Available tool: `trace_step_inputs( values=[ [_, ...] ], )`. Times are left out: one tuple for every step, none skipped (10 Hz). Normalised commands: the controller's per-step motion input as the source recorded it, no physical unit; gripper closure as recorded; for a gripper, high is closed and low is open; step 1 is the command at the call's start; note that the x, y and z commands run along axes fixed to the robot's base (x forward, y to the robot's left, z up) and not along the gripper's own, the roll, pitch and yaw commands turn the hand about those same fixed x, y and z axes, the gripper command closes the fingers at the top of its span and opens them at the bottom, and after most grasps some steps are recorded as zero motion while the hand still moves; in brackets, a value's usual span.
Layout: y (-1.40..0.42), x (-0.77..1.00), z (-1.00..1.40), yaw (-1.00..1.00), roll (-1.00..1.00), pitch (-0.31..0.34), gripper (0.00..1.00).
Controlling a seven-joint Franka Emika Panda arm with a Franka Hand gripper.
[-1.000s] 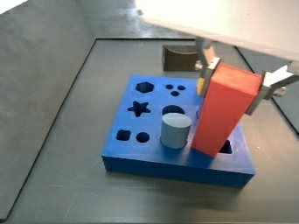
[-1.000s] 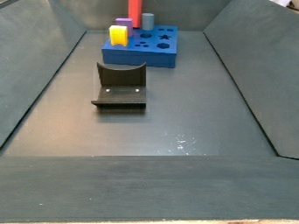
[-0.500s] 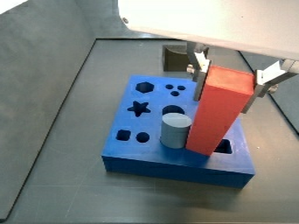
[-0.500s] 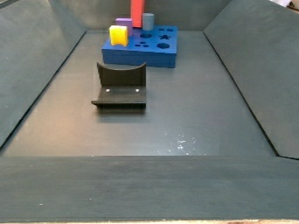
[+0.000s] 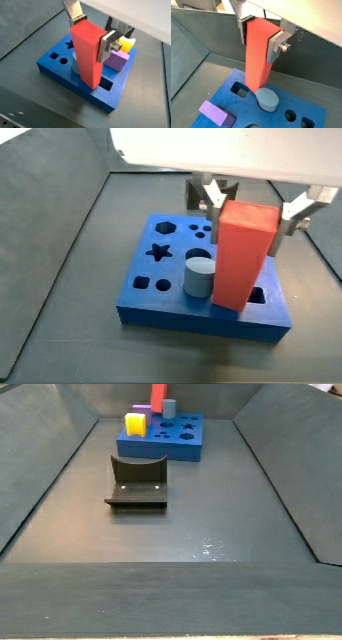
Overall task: Pick up the rectangle object. Move up. Place the rectangle object on the fixture. Regrasp the rectangle object. Move to above the board. Insert the rectangle object.
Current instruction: Insert the rectangle object.
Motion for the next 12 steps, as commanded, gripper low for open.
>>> trace_step_inputs(
  values=[
    [-0.12, 0.39, -0.29, -0.01, 0.14, 0.056, 1.0],
    [0.0, 0.65, -0.13, -0.13, 0.11, 0.316, 1.0],
    [0.0, 0.63, -0.05, -0.15, 0.05, 0.331, 1.0],
    [0.0, 0.65, -0.05, -0.16, 0.05, 0.309, 1.0],
    [0.0, 0.67, -0.05, -0.17, 0.04, 0.284, 1.0],
    [0.0, 0.67, -0.07, -0.18, 0.05, 0.269, 1.0],
    [0.0, 0.66, -0.06, -0.19, 0.03, 0.269, 1.0],
    [0.0, 0.66, -0.05, -0.19, 0.02, 0.269, 1.0],
    [0.01, 0.67, -0.06, -0.2, 0.01, 0.251, 1.0],
    [0.01, 0.67, -0.06, -0.2, 0.01, 0.256, 1.0],
    [0.01, 0.67, -0.06, -0.2, 0.01, 0.261, 1.0],
    [0.0, 0.49, -0.02, -0.13, 0.0, 0.194, 1.0]
  ],
)
